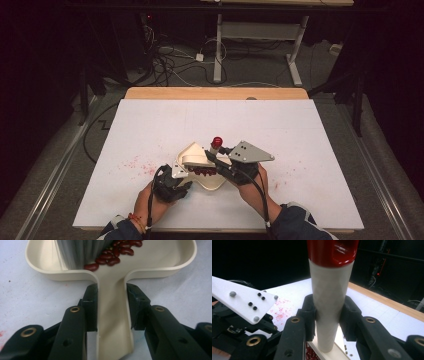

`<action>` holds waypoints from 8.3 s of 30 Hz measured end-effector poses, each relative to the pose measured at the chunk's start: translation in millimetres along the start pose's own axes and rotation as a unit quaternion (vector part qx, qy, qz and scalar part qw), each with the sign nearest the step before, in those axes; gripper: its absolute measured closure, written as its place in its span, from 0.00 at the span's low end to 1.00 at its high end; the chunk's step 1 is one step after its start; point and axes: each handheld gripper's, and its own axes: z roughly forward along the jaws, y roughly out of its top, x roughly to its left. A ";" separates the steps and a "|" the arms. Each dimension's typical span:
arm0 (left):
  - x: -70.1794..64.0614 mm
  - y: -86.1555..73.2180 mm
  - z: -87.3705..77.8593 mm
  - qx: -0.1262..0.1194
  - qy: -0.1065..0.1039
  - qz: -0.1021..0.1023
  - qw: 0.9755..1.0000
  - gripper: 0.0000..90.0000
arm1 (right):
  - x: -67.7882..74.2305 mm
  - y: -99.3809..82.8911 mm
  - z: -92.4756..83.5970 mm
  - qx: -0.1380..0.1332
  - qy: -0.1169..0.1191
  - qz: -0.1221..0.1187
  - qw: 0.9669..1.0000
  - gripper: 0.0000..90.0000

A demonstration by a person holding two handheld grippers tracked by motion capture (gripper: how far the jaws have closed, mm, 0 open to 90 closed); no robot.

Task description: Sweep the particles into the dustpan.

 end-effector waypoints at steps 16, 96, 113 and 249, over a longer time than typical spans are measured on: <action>8.6 -8.0 -7.3 0.004 -0.007 0.031 0.999 0.70 | -33.7 8.5 -15.3 -0.064 -0.019 0.034 0.997 0.78; -1.3 -16.1 -13.4 0.037 -0.048 0.065 0.996 0.70 | -23.5 -17.3 -101.6 -0.005 -0.005 -0.018 1.000 0.78; -0.6 -15.8 -12.5 0.034 -0.050 0.053 0.997 0.70 | -33.0 -12.9 -89.1 -0.015 -0.077 -0.037 0.996 0.78; 10.2 -13.0 -19.5 0.072 -0.048 0.052 0.995 0.70 | -19.0 -11.9 -62.0 -0.046 -0.102 -0.068 0.991 0.78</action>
